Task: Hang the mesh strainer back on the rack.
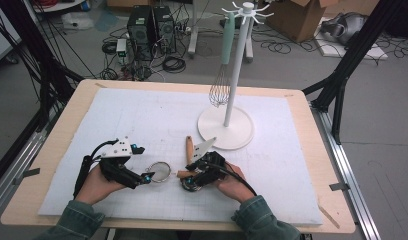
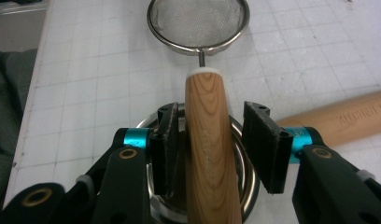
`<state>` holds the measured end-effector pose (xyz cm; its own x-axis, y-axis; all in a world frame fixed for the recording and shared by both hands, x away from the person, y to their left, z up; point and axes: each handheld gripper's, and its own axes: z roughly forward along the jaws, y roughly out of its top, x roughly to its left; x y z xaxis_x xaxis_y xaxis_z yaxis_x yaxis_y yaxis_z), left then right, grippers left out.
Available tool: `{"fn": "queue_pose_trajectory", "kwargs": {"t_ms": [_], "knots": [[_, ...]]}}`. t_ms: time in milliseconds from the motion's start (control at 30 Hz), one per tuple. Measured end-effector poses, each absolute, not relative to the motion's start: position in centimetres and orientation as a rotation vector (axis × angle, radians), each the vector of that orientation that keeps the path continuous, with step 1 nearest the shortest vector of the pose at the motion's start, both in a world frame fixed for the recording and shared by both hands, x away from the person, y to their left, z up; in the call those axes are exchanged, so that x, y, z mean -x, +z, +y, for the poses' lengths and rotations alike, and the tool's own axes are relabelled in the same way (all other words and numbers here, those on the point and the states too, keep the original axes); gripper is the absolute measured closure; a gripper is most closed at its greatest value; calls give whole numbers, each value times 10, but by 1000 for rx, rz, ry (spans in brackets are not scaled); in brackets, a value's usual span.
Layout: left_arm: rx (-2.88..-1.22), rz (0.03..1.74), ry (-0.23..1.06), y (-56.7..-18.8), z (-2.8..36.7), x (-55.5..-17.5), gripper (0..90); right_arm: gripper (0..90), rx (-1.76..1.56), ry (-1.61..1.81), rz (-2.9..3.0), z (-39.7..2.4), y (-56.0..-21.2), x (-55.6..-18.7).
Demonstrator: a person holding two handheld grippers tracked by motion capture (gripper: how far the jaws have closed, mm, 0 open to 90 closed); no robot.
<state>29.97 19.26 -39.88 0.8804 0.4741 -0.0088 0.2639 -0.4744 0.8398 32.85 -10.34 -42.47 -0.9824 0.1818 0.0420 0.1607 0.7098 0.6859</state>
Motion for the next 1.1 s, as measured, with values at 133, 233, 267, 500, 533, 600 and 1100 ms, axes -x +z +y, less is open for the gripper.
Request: {"fn": "queue_pose_trajectory", "kwargs": {"t_ms": [133,233,267,500,533,600,1100], "knots": [[-2094,503,272,-397,189,-302,128,520,-335,1209,2843,-114,-421,-326],[-2106,479,262,-394,185,-303,151,509,-352,1230,2818,-121,-417,-323],[-2109,474,261,-393,184,-303,161,503,-356,1234,2810,-124,-416,-322],[-2129,447,247,-389,176,-307,217,492,-423,1257,2773,-146,-411,-318],[-2130,444,240,-388,174,-308,222,492,-426,1263,2768,-149,-411,-317],[-2133,417,244,-387,172,-309,258,491,-438,1266,2760,-155,-410,-316],[-2185,300,163,-386,149,-321,365,489,-523,1281,2733,-185,-414,-307]]}}
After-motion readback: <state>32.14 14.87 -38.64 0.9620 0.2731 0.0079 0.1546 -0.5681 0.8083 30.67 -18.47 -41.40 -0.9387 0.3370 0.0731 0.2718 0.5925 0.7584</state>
